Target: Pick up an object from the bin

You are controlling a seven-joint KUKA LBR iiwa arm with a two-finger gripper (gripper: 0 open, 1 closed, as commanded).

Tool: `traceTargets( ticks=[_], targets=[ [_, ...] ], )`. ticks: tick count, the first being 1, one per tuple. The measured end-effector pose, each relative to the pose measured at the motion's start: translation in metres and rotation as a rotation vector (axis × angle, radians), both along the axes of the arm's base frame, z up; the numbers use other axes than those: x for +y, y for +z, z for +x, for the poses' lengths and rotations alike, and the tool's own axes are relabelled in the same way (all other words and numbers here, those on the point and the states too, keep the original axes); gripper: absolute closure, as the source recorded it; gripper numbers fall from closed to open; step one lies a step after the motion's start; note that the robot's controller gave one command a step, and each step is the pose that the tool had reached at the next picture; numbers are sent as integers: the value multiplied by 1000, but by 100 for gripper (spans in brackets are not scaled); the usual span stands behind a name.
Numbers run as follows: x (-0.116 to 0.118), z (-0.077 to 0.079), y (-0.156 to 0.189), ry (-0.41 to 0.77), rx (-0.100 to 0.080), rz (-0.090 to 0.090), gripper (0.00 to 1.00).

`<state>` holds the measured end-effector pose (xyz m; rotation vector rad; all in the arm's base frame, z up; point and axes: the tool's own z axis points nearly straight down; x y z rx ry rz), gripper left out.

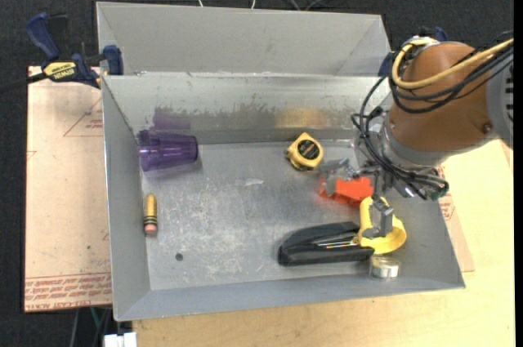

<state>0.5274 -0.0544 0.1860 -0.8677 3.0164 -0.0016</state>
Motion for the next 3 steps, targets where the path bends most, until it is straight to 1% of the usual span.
traceTargets(
  ticks=[1,2,3],
  targets=[
    [-24,2,-68,8,-6,0,0],
    [-26,-3,-90,-58,1,0,0],
    [-20,-13,-62,143,-2,2,0]
  ],
)
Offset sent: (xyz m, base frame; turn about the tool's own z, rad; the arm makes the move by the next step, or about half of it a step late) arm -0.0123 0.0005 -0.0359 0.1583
